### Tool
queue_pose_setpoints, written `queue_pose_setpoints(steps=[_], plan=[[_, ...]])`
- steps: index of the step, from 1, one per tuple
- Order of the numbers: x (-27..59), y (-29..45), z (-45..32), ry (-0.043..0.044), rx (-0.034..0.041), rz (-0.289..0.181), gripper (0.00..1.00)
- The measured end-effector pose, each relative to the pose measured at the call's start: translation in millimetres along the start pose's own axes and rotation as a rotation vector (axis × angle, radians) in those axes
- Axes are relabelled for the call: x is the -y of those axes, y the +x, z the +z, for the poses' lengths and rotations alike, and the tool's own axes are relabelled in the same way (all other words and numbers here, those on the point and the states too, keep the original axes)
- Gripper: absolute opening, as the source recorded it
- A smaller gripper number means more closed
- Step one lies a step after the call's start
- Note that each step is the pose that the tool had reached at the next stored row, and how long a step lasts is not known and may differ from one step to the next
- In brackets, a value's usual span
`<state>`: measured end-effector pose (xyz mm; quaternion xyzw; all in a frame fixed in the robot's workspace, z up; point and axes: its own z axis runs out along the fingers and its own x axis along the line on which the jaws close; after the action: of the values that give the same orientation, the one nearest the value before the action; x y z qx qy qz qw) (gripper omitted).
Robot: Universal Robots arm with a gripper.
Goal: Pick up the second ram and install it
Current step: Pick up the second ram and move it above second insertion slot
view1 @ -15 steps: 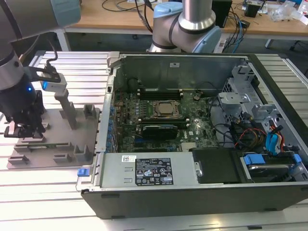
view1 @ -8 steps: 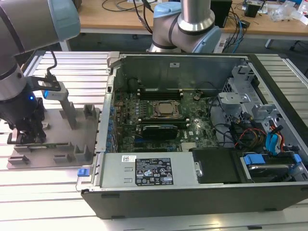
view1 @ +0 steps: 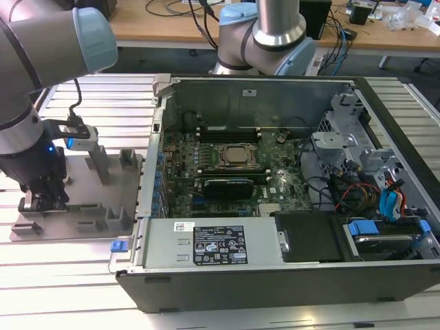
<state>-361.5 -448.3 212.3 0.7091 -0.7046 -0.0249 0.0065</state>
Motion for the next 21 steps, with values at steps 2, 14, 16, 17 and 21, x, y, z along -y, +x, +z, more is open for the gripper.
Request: queue_pose_setpoints(steps=[2,14,16,17,21], plan=[[-0.1,-3.1,6.7,-0.0002,-0.0002,-0.003,0.24],[-3.1,5.1,11.3,0.0001,0.0183,-0.004,0.14],[-3.1,5.1,11.3,0.0001,0.0212,-0.004,0.14],[-3.1,5.1,11.3,0.0001,0.0221,-0.004,0.14],[-3.2,5.2,10.4,0.0002,0.0269,-0.004,0.14]])
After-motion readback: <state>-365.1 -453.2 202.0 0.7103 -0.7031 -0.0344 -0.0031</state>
